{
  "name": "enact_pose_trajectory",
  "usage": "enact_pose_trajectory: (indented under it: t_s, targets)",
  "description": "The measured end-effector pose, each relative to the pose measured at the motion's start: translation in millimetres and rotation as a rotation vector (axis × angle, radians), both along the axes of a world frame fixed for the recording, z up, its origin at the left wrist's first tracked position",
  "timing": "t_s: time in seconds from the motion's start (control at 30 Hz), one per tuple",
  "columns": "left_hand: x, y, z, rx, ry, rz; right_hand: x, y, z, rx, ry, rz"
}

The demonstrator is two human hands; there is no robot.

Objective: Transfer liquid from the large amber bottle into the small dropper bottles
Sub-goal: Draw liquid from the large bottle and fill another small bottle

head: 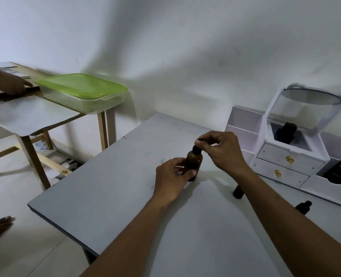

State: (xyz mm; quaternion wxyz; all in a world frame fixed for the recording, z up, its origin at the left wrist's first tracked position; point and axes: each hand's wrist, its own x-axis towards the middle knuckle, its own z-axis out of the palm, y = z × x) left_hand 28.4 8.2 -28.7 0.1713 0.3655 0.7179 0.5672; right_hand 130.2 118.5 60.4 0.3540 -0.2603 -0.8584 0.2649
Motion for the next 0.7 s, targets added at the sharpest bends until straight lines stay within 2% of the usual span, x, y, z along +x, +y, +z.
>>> enact_pose_trajectory:
  t_s: [0.13, 0.37, 0.53, 0.7]
  targets:
    - [1.9, -1.6, 2.3, -0.005, -0.013, 0.001, 5.0, -4.6, 11.1, -0.045, 0.027, 0.016]
    - [5.7, -9.6, 4.1, -0.004, -0.045, 0.016, 13.9, -14.0, 67.6, -0.047, 0.155, 0.028]
    - [17.1, -23.5, 2.0, 0.051, -0.160, 0.064, 33.3, -22.6, 108.4, -0.054, 0.237, 0.043]
    - [48.1, -34.8, -1.8, 0.075, -0.241, 0.022, 71.2, -31.2, 134.0, -0.090, 0.306, 0.057]
